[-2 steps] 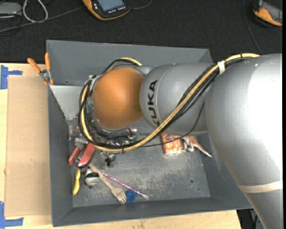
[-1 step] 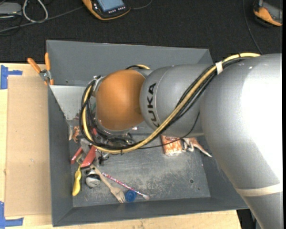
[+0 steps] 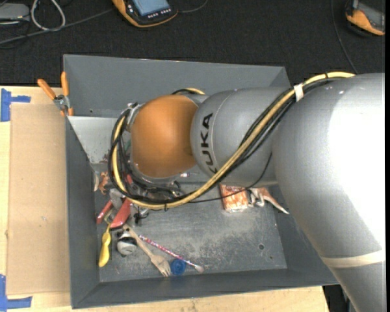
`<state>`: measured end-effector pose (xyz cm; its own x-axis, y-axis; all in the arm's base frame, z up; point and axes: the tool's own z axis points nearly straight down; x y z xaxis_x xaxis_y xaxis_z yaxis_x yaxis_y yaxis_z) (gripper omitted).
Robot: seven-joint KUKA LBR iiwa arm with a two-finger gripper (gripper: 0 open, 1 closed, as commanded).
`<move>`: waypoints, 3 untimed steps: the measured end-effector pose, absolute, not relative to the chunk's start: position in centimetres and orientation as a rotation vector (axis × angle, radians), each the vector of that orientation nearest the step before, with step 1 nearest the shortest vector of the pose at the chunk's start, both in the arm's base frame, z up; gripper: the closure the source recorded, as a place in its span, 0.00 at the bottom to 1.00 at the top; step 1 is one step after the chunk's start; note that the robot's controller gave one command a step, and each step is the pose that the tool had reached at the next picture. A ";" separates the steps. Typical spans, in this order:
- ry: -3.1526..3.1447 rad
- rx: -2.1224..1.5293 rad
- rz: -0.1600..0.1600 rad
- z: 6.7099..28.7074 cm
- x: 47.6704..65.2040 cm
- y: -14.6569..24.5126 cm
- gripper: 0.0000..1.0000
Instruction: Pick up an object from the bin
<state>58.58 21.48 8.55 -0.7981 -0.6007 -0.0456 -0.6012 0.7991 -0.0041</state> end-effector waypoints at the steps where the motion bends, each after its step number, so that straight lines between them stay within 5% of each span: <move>1: 2.832 -1.191 0.011 8.3 58.2 21.2 1.00; 2: 2.773 -1.302 0.004 8.1 58.0 21.3 1.00; 3: 2.708 -1.448 0.001 7.9 59.8 22.5 1.00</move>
Offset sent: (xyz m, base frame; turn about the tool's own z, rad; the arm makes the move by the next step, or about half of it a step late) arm -0.0152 -0.0040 -0.0155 -0.2384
